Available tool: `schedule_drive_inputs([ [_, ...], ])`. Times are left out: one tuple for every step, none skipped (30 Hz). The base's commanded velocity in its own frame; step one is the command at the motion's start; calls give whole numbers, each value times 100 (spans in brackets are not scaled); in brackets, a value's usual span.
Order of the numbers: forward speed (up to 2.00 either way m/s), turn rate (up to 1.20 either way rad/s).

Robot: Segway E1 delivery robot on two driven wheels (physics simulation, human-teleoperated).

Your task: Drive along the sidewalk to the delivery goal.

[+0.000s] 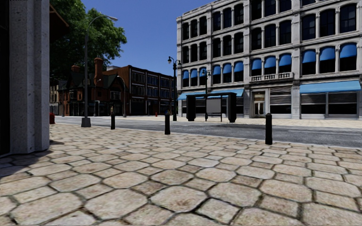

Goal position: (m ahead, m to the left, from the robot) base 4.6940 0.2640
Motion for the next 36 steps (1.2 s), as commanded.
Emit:
schedule_drive_inputs([
  [109,0],
  [109,0],
  [109,0],
  [109,0],
  [109,0],
  [109,0],
  [109,0],
  [109,0],
  [109,0],
  [109,0],
  [109,0],
  [109,0],
  [109,0],
  [109,0],
  [109,0],
  [109,0],
  [109,0],
  [109,0],
  [109,0],
  [109,0],
  [109,0],
  [109,0],
  [109,0],
  [109,0],
  [109,0],
  [112,0],
  [112,0],
  [113,0],
  [115,0],
  [115,0],
  [115,0],
  [115,0],
  [115,0],
  [115,0],
  [115,0],
  [115,0],
])
